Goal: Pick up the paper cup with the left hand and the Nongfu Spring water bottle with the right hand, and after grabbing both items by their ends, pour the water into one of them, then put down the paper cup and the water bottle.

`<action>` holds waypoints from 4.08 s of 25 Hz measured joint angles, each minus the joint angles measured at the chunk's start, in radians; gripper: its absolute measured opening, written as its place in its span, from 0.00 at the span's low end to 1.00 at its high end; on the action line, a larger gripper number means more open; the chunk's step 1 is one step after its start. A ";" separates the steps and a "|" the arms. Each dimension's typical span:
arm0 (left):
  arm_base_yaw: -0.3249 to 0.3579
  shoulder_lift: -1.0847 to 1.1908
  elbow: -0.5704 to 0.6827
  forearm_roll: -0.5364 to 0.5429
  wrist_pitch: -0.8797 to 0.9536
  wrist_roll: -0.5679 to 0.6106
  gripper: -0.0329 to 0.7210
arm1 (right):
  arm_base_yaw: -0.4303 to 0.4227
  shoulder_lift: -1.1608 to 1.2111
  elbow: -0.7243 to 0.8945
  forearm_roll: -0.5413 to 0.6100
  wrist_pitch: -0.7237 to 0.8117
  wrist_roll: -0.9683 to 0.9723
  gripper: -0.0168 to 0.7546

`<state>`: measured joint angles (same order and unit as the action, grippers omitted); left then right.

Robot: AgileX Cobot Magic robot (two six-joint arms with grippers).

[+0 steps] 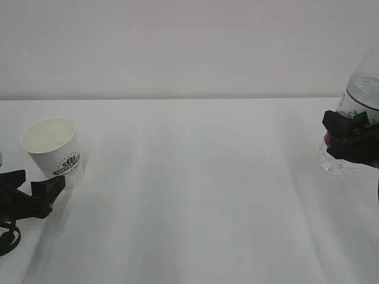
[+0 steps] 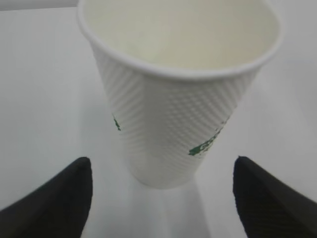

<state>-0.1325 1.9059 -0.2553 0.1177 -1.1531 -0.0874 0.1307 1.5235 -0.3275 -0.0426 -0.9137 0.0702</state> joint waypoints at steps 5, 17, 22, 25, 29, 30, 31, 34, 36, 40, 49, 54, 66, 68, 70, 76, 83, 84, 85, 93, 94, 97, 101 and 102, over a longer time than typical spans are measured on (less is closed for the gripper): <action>0.000 0.029 -0.029 0.000 0.000 0.000 0.93 | 0.000 0.000 0.000 0.000 0.000 0.000 0.59; 0.000 0.101 -0.125 0.043 -0.002 0.000 0.93 | 0.000 0.000 0.000 0.000 0.000 0.000 0.59; 0.000 0.146 -0.169 0.046 -0.002 0.000 0.93 | 0.000 0.000 0.000 0.000 -0.002 0.000 0.59; 0.000 0.166 -0.194 0.050 -0.002 0.000 0.93 | 0.000 0.000 0.000 0.000 -0.007 0.000 0.59; 0.000 0.175 -0.228 0.050 -0.002 0.000 0.93 | 0.000 0.000 0.000 0.000 -0.007 0.000 0.59; 0.000 0.176 -0.235 0.050 -0.002 0.000 0.93 | 0.000 0.000 0.000 0.000 -0.007 0.000 0.59; 0.000 0.178 -0.236 0.050 -0.002 0.000 0.93 | 0.000 0.000 0.000 0.000 -0.007 0.000 0.59; 0.000 0.180 -0.240 0.048 -0.002 0.000 0.93 | 0.000 0.000 0.000 0.000 -0.007 -0.004 0.59; 0.000 0.181 -0.240 0.044 -0.002 0.000 0.93 | 0.000 0.000 0.000 0.000 -0.007 -0.010 0.59; 0.000 0.182 -0.240 0.043 -0.002 0.000 0.92 | 0.000 0.000 0.000 0.000 -0.007 -0.012 0.59; 0.000 0.182 -0.240 0.042 -0.002 0.000 0.86 | 0.000 0.000 0.000 0.000 -0.007 -0.017 0.59; 0.000 0.182 -0.240 0.042 -0.002 0.000 0.83 | 0.000 0.000 0.000 0.000 -0.007 -0.017 0.59; 0.000 0.182 -0.240 0.043 -0.002 0.000 0.78 | 0.000 0.000 0.000 0.000 -0.007 -0.019 0.59; 0.000 0.182 -0.240 0.043 -0.002 0.000 0.78 | 0.000 0.000 0.000 0.000 -0.007 -0.019 0.59; 0.000 0.182 -0.240 0.045 -0.002 0.000 0.78 | 0.000 0.000 0.000 0.000 -0.007 -0.019 0.59; 0.000 0.182 -0.240 0.072 -0.002 0.000 0.78 | 0.000 0.000 0.000 0.000 -0.007 -0.019 0.59; 0.000 0.182 -0.240 0.128 -0.002 0.000 0.78 | 0.000 0.000 0.000 0.000 -0.007 -0.019 0.59; 0.000 0.182 -0.240 0.136 -0.002 0.000 0.78 | 0.000 0.000 0.000 0.000 -0.007 -0.019 0.59; 0.000 0.176 -0.240 0.141 0.000 0.000 0.78 | 0.000 0.000 0.000 0.000 -0.007 -0.019 0.59; 0.000 0.094 -0.240 0.168 0.002 0.000 0.78 | 0.000 0.000 0.000 0.000 -0.007 -0.019 0.59; 0.000 0.091 -0.240 0.184 0.002 -0.014 0.78 | 0.000 0.000 0.000 0.000 -0.007 -0.019 0.59; 0.000 0.080 -0.240 0.240 0.002 -0.067 0.78 | 0.000 0.000 0.000 0.000 -0.007 -0.019 0.59; 0.000 0.074 -0.240 0.334 0.002 -0.115 0.77 | 0.000 0.000 0.000 0.000 -0.007 -0.019 0.59; 0.000 0.073 -0.240 0.353 0.002 -0.124 0.77 | 0.000 0.000 0.000 0.000 -0.007 -0.019 0.59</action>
<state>-0.1325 1.9791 -0.4956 0.4704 -1.1514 -0.2111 0.1307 1.5235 -0.3275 -0.0426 -0.9211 0.0512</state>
